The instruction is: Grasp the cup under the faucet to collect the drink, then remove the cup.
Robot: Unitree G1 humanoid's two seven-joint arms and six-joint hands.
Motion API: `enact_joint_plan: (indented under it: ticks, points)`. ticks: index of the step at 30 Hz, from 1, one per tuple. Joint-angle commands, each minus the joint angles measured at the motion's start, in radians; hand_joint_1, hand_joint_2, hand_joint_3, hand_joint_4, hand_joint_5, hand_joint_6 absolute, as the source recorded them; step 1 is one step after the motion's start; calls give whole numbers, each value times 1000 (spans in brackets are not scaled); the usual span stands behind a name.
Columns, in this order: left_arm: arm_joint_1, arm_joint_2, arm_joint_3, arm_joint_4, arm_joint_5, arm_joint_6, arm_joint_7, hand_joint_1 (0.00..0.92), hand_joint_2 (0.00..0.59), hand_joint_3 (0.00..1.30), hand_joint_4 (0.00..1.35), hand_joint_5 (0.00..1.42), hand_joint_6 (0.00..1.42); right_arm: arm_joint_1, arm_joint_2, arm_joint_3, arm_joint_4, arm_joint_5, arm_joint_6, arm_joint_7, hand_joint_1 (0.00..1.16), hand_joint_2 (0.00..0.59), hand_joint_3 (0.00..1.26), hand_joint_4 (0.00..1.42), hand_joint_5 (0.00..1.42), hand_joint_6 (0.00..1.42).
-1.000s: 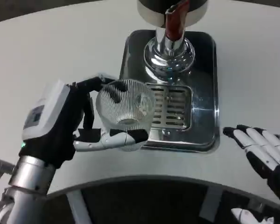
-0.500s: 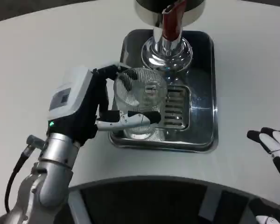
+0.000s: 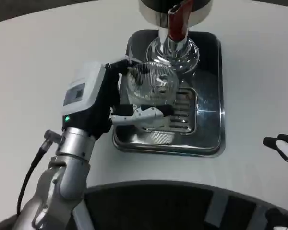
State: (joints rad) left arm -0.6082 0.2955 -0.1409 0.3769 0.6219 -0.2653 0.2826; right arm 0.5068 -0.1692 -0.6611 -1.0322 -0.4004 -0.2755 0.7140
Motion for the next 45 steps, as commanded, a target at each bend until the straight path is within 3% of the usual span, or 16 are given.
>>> enact_joint_plan:
  ticks: [1, 13, 17, 22, 28, 39, 45]
  points:
    - [-33, -5, -23, 41, 6, -13, 31, 667, 0, 930, 1036, 1219, 1424, 23, -10, -17, -15, 21, 4, -17, 428, 466, 44, 0, 0, 0]
    - [-60, -2, -49, 87, -3, -15, 52, 667, 0, 929, 1036, 1207, 1424, 27, -32, -29, -15, 38, 13, -28, 432, 469, 44, 0, 0, 0]
    - [-58, 0, -47, 85, -5, -15, 55, 667, 0, 929, 1036, 1207, 1424, 3, -24, 27, -15, 17, -7, -19, 433, 469, 44, 0, 0, 0]
    - [-58, 1, -45, 84, -6, -14, 58, 666, 0, 929, 1036, 1207, 1424, -57, 19, 141, -15, -50, -38, 0, 433, 469, 44, 0, 0, 0]
    - [-58, 0, -48, 79, -3, -15, 63, 662, 0, 929, 1036, 1206, 1424, -107, 97, 224, -15, -121, -71, 43, 433, 469, 44, 0, 0, 0]
    - [-66, -2, -74, 100, 10, -6, 61, 659, 0, 889, 980, 1147, 1424, -130, 213, 248, -15, -158, -140, 110, 433, 469, 44, 0, 0, 0]
    - [-58, 1, -84, 89, 17, 31, 50, 621, 1, 732, 754, 930, 1299, -127, 247, 235, -15, -151, -166, 136, 433, 469, 44, 0, 0, 0]
